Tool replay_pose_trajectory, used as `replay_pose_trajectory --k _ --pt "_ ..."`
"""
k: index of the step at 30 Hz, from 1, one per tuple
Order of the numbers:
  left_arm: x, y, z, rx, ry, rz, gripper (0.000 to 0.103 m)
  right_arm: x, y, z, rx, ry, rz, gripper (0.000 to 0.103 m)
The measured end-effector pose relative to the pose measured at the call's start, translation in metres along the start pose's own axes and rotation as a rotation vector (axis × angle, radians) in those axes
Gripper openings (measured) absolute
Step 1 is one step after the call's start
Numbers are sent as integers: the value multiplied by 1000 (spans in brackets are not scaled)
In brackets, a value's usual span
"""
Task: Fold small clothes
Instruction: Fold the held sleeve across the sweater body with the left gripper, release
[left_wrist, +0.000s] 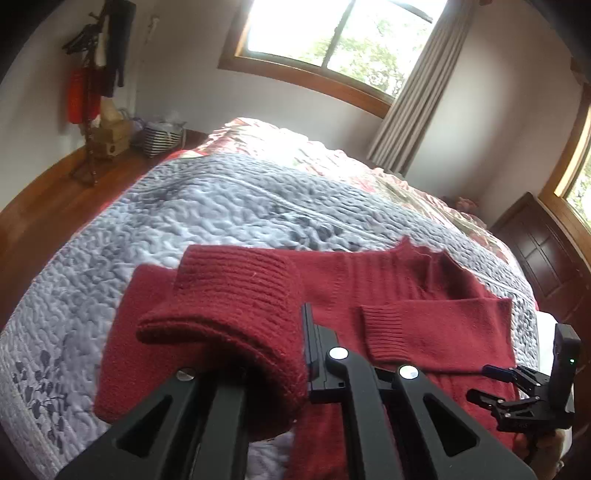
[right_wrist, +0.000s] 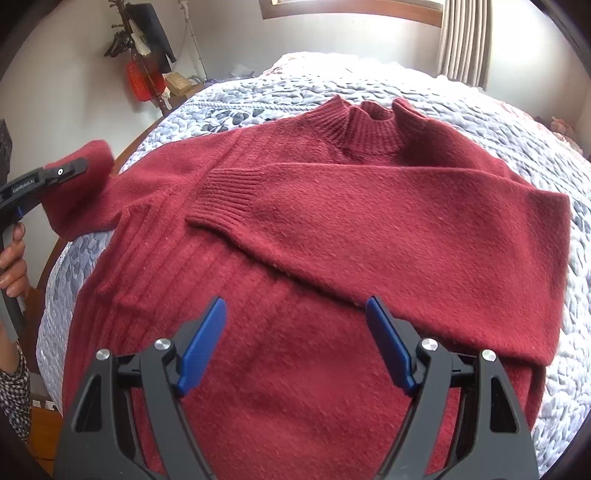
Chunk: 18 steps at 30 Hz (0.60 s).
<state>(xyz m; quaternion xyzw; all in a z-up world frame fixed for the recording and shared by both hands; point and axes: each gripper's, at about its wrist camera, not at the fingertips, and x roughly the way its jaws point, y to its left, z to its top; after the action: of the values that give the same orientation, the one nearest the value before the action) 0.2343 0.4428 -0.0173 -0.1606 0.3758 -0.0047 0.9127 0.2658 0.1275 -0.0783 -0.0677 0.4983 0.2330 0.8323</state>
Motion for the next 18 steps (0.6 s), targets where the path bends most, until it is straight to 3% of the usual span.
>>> replay_pose_trajectory --k 7,13,18 --pt "38 -83 -12 114 61 -56 5 -7 -29 -17 46 8 -52 78" --pt "73 -119 -35 177 141 -92 5 -7 -53 -27 104 5 -39 78" --pt "103 -123 -53 196 256 -111 7 -6 -61 -32 122 8 -34 78"
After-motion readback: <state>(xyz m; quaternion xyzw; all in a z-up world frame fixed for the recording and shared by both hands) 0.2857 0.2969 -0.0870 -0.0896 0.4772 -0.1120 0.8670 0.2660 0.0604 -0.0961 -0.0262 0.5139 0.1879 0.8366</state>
